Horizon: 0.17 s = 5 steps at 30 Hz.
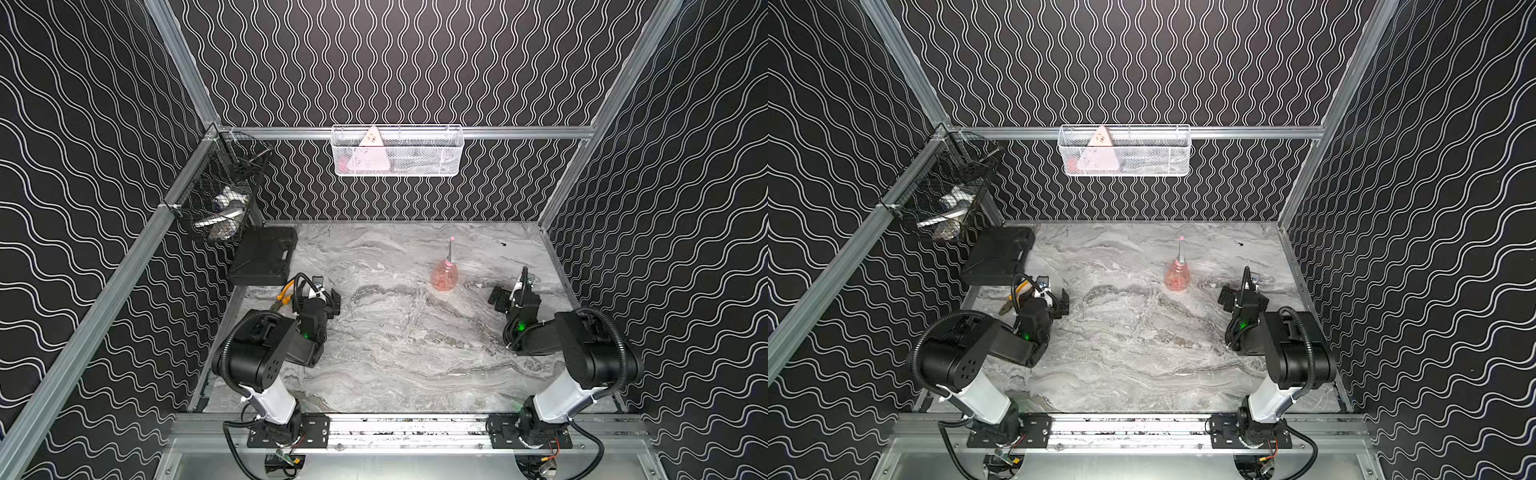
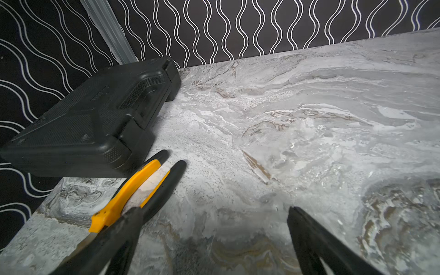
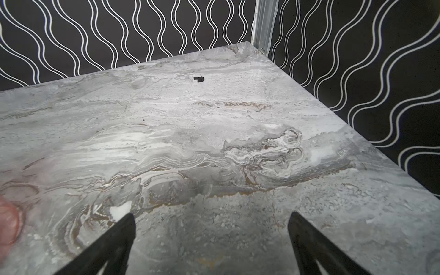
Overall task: Attach spray nozzles to spray bottles
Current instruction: Reset both arms
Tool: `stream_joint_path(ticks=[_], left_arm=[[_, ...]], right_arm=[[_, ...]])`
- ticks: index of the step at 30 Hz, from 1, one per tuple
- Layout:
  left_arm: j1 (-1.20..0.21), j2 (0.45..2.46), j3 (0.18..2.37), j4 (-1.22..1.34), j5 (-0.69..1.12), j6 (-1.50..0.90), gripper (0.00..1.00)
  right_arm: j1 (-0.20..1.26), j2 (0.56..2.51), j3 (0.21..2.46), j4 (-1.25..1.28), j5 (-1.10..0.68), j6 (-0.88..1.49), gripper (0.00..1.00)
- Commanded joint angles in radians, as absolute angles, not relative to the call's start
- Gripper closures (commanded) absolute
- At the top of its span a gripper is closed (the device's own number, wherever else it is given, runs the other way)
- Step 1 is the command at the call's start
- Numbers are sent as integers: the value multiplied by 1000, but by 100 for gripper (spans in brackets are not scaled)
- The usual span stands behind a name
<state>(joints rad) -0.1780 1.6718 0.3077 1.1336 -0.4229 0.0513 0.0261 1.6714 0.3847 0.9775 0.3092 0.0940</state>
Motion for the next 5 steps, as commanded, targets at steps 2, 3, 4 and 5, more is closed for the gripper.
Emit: stream_joint_path(ticks=[2, 3, 4, 5], left_arm=[[-175, 1673, 312, 1176, -415, 43, 1], [-175, 1674, 312, 1180, -414, 44, 1], [-175, 1674, 311, 1178, -415, 44, 1], [-174, 1673, 312, 1176, -413, 44, 1]], right_arm=[[26, 1674, 390, 1014, 301, 90, 0], [26, 1672, 389, 1013, 300, 93, 0], [26, 1674, 387, 1018, 301, 92, 0], [26, 1672, 384, 1025, 302, 91, 0]])
